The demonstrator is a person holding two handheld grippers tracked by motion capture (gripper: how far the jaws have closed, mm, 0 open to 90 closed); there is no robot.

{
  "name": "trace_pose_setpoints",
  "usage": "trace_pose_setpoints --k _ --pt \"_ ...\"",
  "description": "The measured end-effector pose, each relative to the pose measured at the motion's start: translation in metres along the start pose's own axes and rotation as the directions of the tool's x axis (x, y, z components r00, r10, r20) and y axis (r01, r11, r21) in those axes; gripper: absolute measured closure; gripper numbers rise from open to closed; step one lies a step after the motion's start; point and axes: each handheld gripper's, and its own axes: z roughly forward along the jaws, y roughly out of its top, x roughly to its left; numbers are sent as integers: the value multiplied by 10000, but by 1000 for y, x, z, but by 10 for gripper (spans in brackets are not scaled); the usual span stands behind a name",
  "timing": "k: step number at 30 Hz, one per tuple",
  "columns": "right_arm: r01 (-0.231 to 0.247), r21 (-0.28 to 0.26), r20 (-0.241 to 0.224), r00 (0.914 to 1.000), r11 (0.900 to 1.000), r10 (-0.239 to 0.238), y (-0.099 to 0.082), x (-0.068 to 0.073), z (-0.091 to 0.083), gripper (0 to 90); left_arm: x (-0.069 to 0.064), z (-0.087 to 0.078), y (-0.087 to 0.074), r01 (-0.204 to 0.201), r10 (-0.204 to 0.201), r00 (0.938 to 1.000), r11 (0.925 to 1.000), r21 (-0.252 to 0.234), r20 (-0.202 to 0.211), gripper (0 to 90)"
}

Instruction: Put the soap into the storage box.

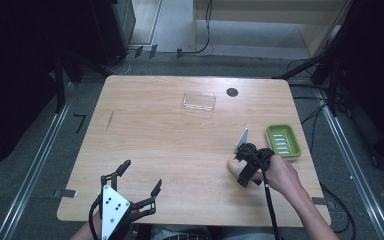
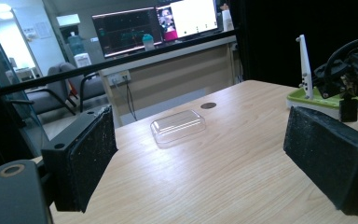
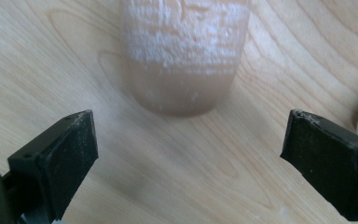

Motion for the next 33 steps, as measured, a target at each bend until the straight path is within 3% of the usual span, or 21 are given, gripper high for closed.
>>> trace_pose_setpoints --k 7,26,29,33 --pt "127 -8 -69 9999 9999 -127 10 4 4 18 0 0 0 14 -14 10000 10000 -12 -6 99" --pt "-31 -293 -335 9994 9996 21 32 -2 16 0 0 0 0 21 -21 10000 10000 -25 12 99" --pt "-100 -383 -283 9996 9992 90 34 -2 16 99 0 0 0 4 -4 10000 10000 -7 2 99" --pt "-105 -458 -309 9995 9989 91 35 0 16 150 1 0 0 16 -16 10000 10000 -21 11 99"
